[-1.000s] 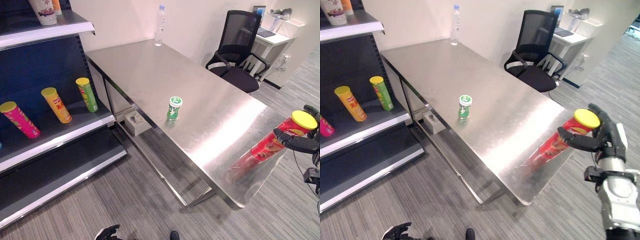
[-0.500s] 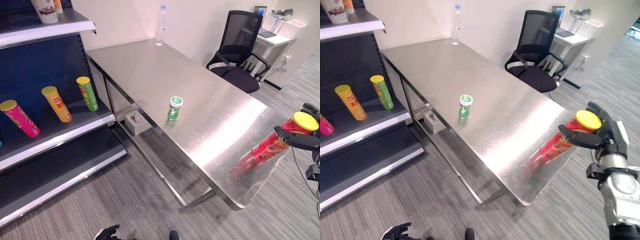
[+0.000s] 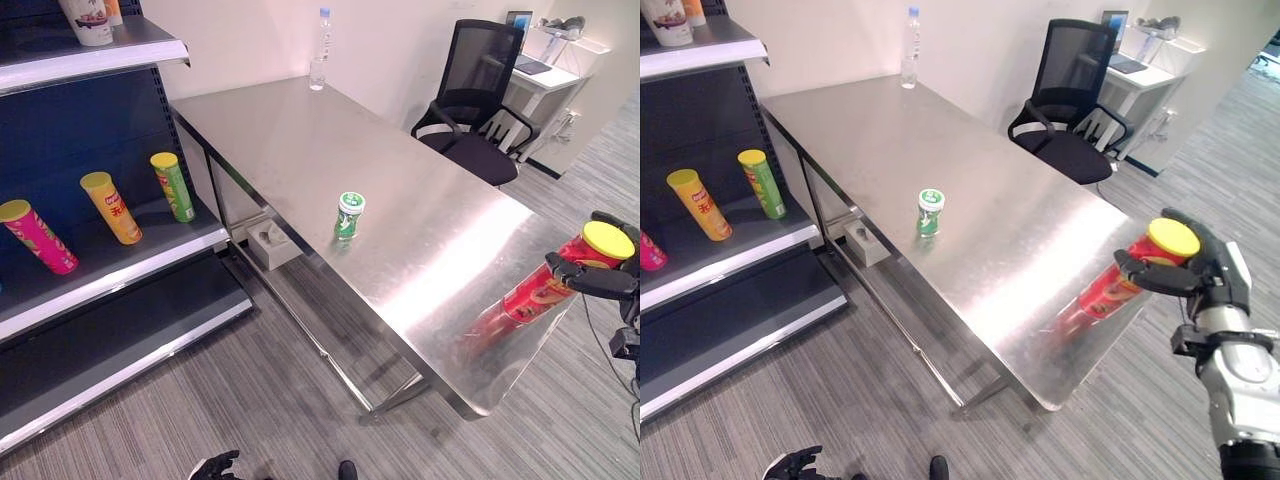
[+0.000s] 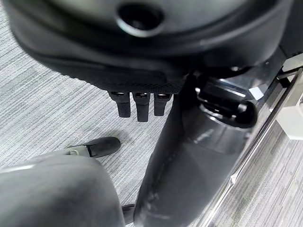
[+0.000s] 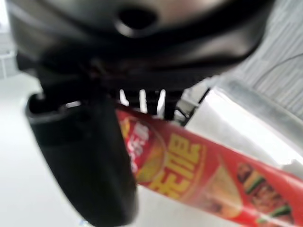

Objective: Put the goods on the table back onto the shelves and tidy them up.

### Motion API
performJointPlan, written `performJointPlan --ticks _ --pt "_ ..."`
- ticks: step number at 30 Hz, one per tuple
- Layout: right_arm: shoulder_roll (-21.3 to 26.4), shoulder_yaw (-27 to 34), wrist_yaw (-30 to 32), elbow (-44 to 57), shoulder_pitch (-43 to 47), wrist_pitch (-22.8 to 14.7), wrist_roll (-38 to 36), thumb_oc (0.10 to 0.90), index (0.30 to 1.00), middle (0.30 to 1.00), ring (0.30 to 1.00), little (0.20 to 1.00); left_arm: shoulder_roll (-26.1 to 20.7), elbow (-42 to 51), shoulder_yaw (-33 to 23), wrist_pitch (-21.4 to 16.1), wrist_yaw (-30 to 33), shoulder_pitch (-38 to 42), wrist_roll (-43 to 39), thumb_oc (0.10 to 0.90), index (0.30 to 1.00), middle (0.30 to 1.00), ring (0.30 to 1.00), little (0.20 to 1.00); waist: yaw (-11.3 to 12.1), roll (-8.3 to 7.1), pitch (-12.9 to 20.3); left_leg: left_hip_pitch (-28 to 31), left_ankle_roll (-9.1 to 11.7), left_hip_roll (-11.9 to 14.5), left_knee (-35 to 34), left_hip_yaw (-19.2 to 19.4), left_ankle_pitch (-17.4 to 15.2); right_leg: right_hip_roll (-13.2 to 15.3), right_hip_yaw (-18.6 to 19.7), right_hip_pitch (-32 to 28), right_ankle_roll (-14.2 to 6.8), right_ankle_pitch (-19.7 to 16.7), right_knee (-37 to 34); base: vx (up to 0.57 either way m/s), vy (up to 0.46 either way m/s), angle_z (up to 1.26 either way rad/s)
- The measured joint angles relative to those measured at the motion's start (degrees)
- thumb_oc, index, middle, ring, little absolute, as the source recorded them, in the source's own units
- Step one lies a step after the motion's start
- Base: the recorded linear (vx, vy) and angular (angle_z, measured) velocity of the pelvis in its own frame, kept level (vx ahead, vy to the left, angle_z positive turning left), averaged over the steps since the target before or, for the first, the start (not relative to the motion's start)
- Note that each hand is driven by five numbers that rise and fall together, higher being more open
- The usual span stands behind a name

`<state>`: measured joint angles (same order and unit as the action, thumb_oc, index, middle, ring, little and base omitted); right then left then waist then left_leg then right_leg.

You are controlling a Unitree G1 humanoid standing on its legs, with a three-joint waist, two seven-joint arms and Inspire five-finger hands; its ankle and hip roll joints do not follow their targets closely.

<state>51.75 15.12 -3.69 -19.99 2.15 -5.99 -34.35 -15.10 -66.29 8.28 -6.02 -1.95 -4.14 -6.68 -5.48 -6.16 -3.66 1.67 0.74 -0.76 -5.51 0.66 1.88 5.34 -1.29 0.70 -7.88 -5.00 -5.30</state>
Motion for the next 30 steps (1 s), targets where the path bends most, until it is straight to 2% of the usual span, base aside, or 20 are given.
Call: performJointPlan --ticks 22,26,28,30 --pt "0.0 -1.2 0.8 -0.7 0.5 0.4 0.4 0.400 0.300 0.300 0.300 0.300 -0.1 0.0 -0.2 0.0 0.0 -0.1 0.0 0.800 0.900 0.900 0.900 0.900 0.5 -0.12 -0.1 0.0 -0.1 -0.1 0.0 -0.1 0.1 0.0 0.0 0.1 0.0 0.0 0.0 -0.01 0.005 0.00" --pt "-2.7 -1.1 3.4 4.8 0.5 0.3 0.5 0.400 0.300 0.300 0.300 0.300 -0.2 0.0 -0.5 0.0 0.0 -0.1 0.0 0.800 0.900 0.900 0.900 0.900 0.5 -0.12 -0.3 0.0 -0.3 -0.1 0.0 0.0 0.2 0.0 0.1 0.1 0.0 0.0 0.0 -0.06 0.058 -0.03" --pt "-5.6 -1.2 4.0 10.3 0.5 -0.9 0.6 0.400 0.300 0.300 0.300 0.300 -0.2 0.3 -0.6 0.0 0.0 0.1 0.0 0.800 0.900 0.900 0.900 0.900 0.7 -0.10 -0.7 0.0 -0.3 -0.2 0.0 0.0 0.2 0.1 0.1 0.1 0.0 0.0 0.0 -0.11 0.049 0.00" --pt "-7.1 -1.3 4.2 14.1 1.0 -1.3 1.4 0.400 0.300 0.300 0.300 0.300 -0.5 2.2 -0.7 0.0 0.0 -0.2 0.0 0.800 0.900 0.900 0.900 0.900 1.9 -0.12 -1.5 -0.1 -0.3 -0.3 0.3 0.3 0.4 0.1 0.3 0.5 0.2 -0.2 0.1 -0.14 0.022 -0.03"
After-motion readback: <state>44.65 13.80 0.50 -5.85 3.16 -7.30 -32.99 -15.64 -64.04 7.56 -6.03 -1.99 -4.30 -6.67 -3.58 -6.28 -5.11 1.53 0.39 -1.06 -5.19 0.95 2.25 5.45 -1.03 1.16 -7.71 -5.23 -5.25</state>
